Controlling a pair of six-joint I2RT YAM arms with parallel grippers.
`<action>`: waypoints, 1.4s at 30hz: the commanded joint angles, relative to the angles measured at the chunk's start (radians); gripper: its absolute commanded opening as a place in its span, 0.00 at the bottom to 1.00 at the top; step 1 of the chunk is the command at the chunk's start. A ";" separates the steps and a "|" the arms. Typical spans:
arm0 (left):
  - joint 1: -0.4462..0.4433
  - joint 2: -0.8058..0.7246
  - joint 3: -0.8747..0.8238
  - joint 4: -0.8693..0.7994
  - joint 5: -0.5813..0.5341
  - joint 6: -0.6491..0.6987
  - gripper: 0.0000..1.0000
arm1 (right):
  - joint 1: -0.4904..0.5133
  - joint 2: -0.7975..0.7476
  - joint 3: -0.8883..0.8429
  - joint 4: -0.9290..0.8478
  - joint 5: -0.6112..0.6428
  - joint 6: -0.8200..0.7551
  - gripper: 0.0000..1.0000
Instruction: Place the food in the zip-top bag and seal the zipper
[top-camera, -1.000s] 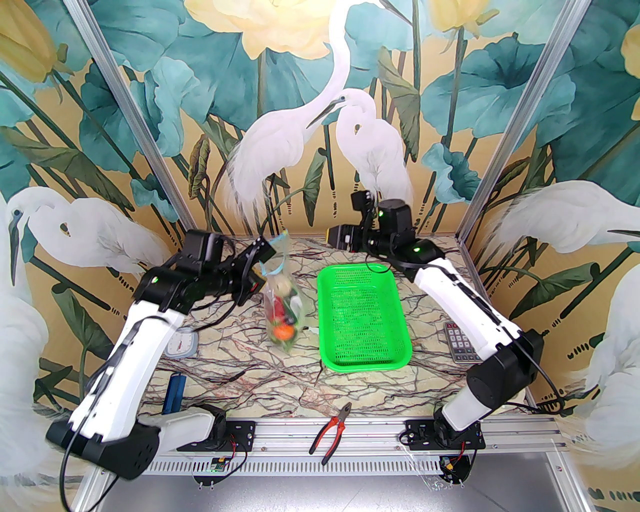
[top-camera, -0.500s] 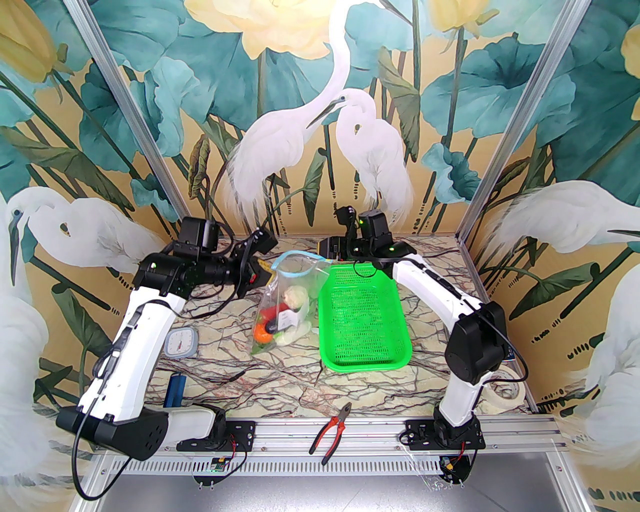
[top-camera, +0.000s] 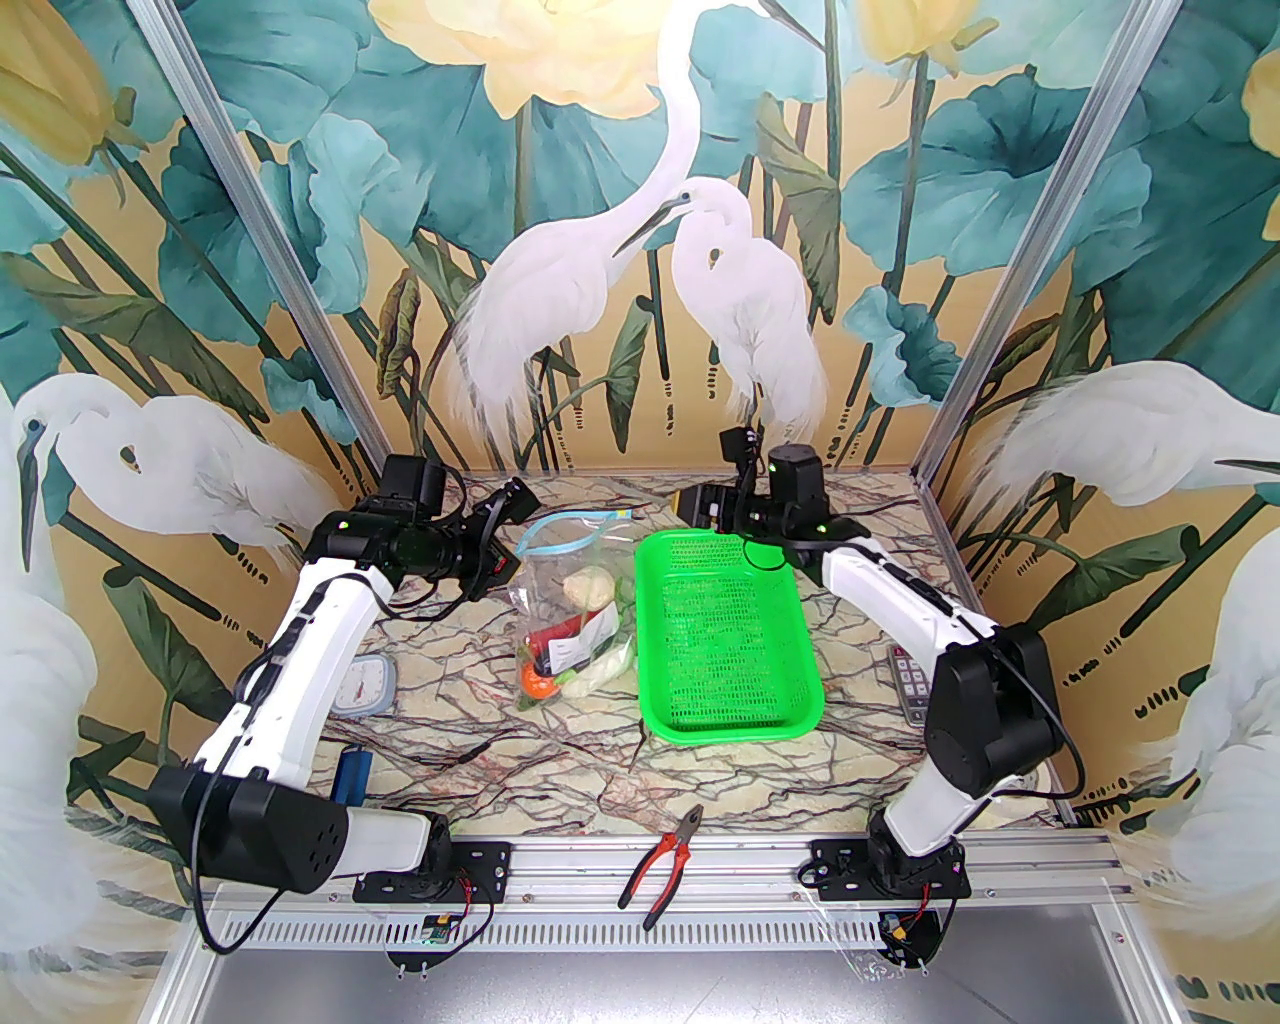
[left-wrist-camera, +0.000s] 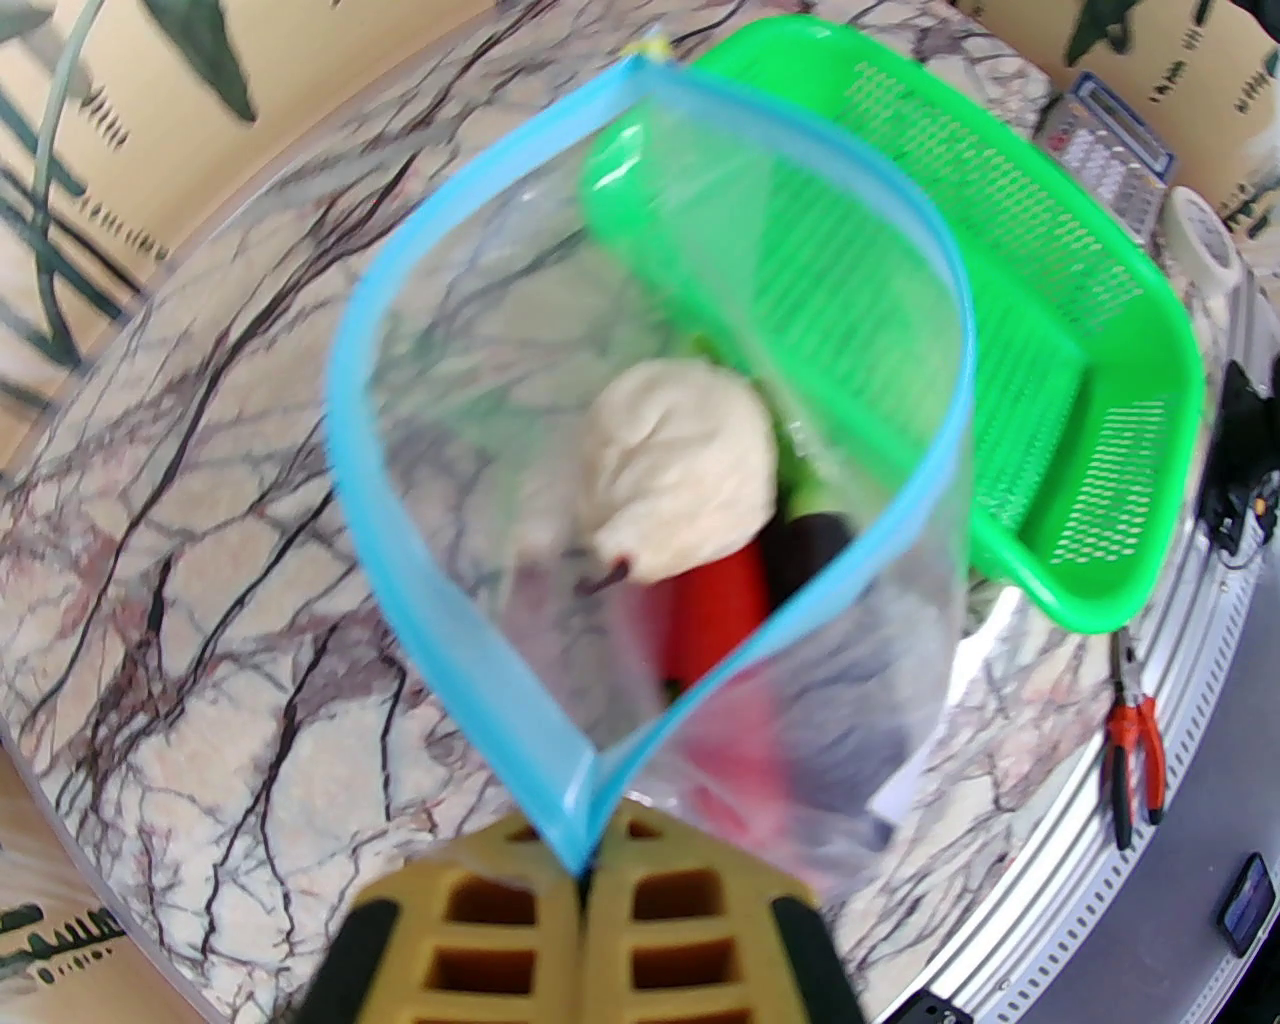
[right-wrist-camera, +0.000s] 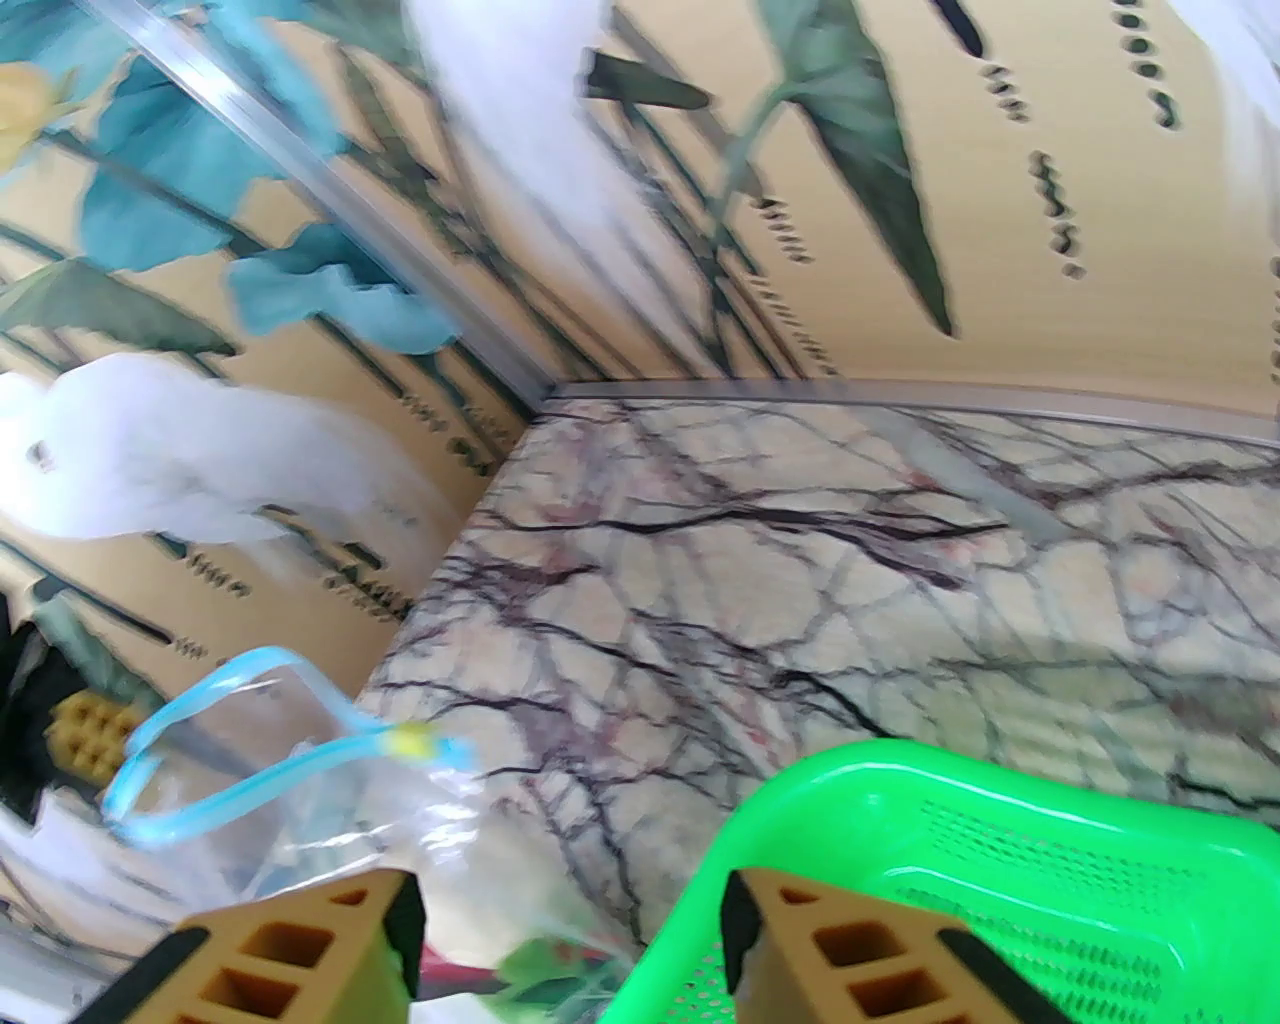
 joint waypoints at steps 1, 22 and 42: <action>0.004 0.010 0.022 0.038 -0.030 0.007 0.00 | 0.012 -0.006 -0.049 0.179 -0.124 0.009 0.55; 0.006 0.018 0.022 0.046 -0.061 0.007 0.00 | 0.091 0.320 0.065 0.436 -0.240 0.121 0.57; 0.006 0.070 0.050 0.070 -0.146 -0.012 0.00 | 0.124 0.281 0.076 0.428 -0.175 0.100 0.00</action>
